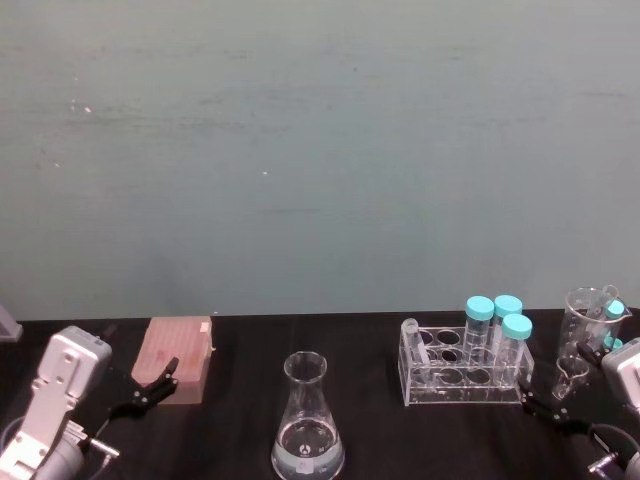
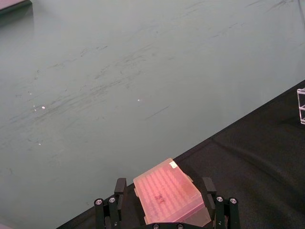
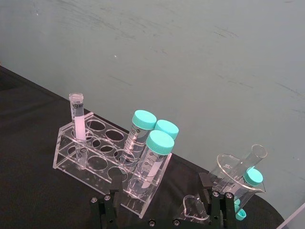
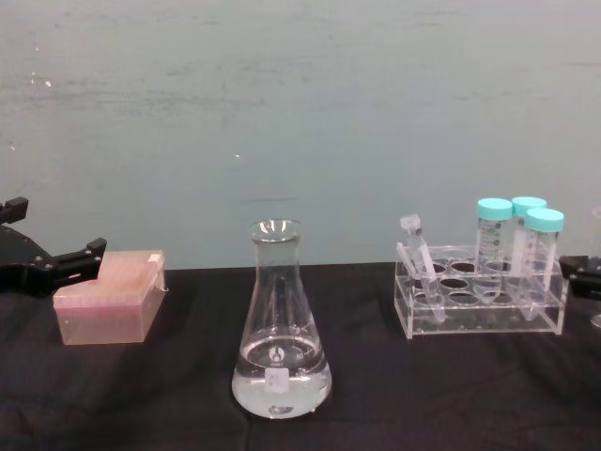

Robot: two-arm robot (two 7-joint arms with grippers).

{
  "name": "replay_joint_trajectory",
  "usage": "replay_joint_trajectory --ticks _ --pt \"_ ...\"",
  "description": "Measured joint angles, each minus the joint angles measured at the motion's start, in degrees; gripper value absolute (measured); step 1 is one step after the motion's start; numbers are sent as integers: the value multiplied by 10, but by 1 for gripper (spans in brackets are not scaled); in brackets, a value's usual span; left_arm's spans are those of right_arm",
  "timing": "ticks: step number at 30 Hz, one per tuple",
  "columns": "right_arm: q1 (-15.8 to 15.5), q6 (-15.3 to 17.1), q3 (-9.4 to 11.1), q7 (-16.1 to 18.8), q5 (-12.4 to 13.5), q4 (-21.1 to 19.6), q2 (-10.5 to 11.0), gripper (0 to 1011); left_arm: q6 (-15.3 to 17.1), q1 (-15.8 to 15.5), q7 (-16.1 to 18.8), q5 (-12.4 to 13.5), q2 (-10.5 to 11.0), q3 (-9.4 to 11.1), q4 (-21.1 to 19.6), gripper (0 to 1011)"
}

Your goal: Pour the liquid from the test tube into the beaker using one hand.

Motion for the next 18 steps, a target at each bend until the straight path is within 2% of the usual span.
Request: replay_joint_trajectory --ticks 18 --pt "0 0 0 0 0 0 0 1002 0 0 0 0 0 0 0 1000"
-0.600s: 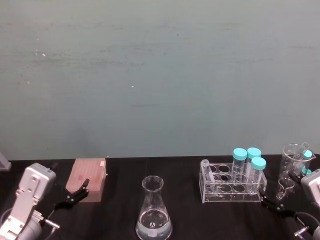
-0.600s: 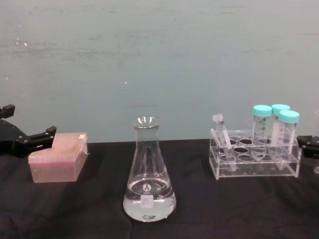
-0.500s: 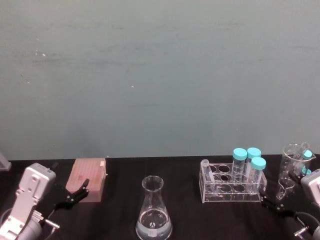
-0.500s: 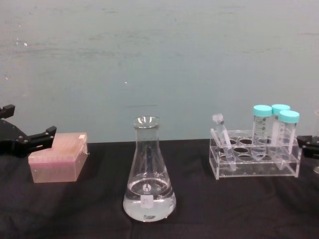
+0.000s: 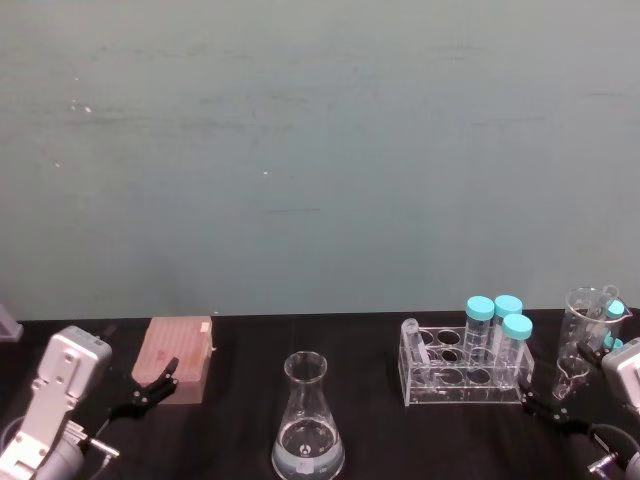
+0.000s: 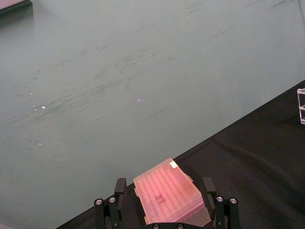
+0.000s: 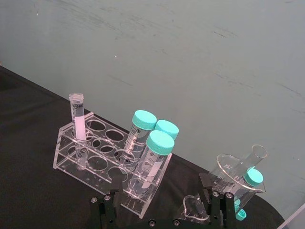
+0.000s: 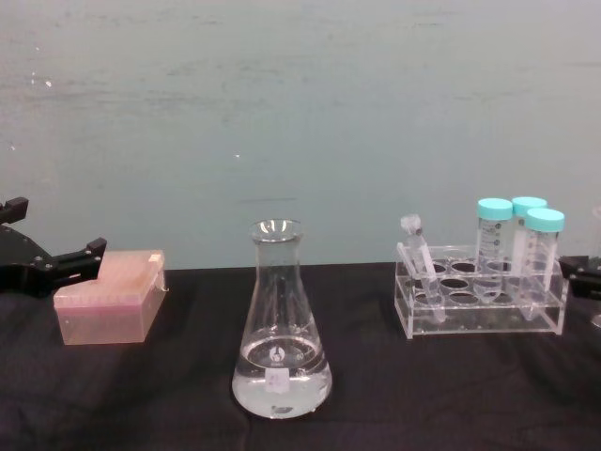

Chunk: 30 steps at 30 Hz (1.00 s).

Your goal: Pour the liquid from the test tube into the beaker using one hand.

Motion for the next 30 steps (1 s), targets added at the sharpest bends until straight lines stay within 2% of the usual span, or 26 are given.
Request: replay_joint_trajectory --ticks 23,30 --pt "0 1 0 1 0 0 0 1002 0 0 0 0 0 0 0 1000" --pt "22 18 -1 55 5 9 -10 1002 0 0 0 0 0 0 0 1000"
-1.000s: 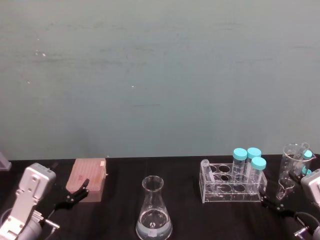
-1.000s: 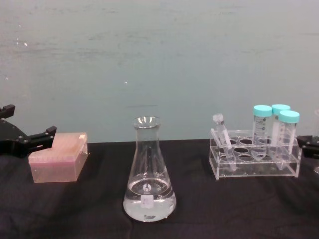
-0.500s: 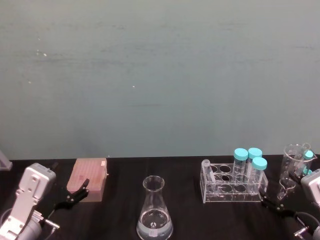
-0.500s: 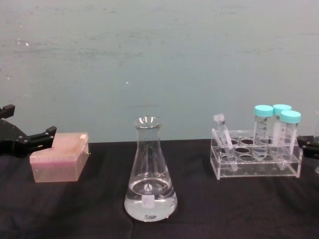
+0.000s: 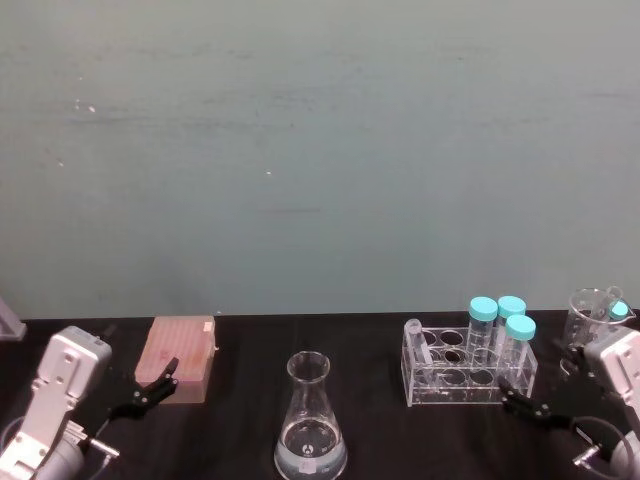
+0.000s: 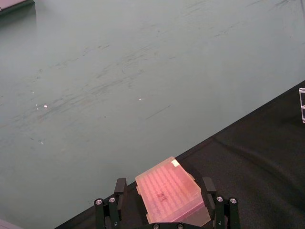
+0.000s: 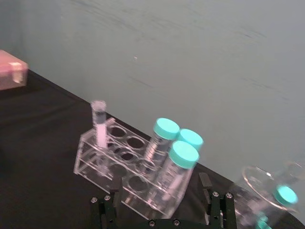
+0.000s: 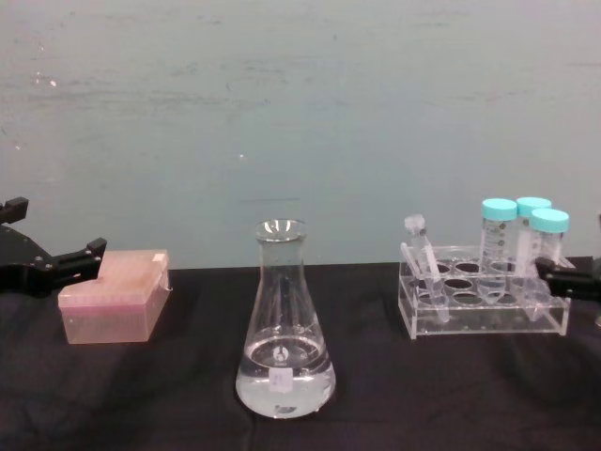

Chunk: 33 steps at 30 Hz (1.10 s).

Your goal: Pour the liquid from the test tube into the beaker using one hand.

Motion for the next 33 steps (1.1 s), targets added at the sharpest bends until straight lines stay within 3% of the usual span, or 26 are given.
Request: replay_joint_trajectory --ticks 18,33 --pt "31 -10 4 78 1 22 -29 1002 0 0 0 0 0 0 0 1000" --pt "87 -13 8 154 10 83 -64 1002 0 0 0 0 0 0 0 1000"
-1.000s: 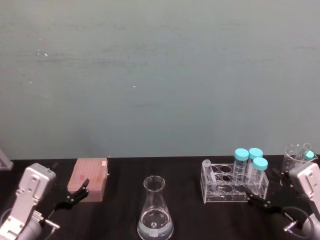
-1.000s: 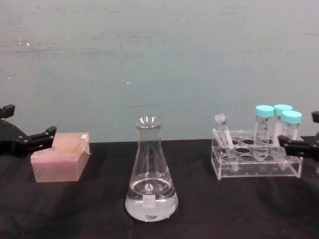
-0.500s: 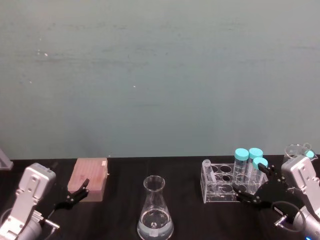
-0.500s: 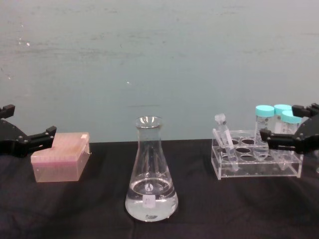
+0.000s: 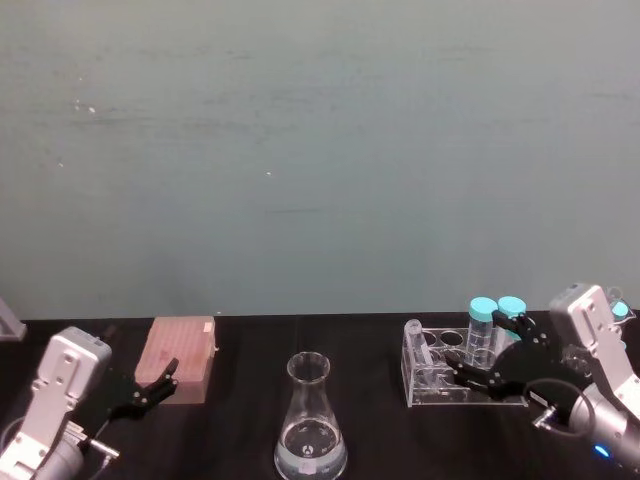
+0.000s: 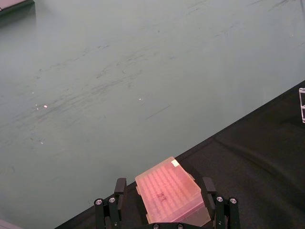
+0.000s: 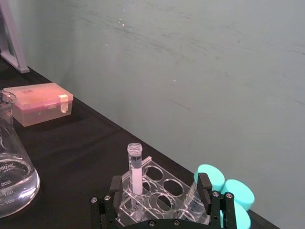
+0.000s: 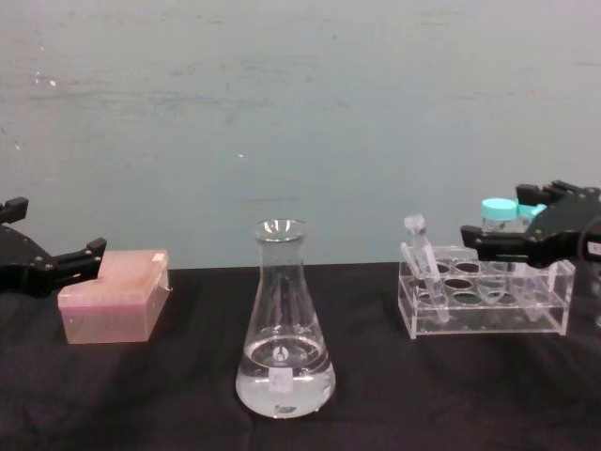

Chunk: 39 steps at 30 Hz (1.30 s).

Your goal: Pour the liquid from the test tube into the beaker using one hand.

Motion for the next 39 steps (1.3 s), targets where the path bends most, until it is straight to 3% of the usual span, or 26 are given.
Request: replay_joint_trajectory --ticks 22,39 --pt "102 11 3 112 1 147 -57 1002 0 0 0 0 0 0 0 1000" --pt "144 -4 -8 148 -27 206 -82 1002 0 0 0 0 0 0 0 1000"
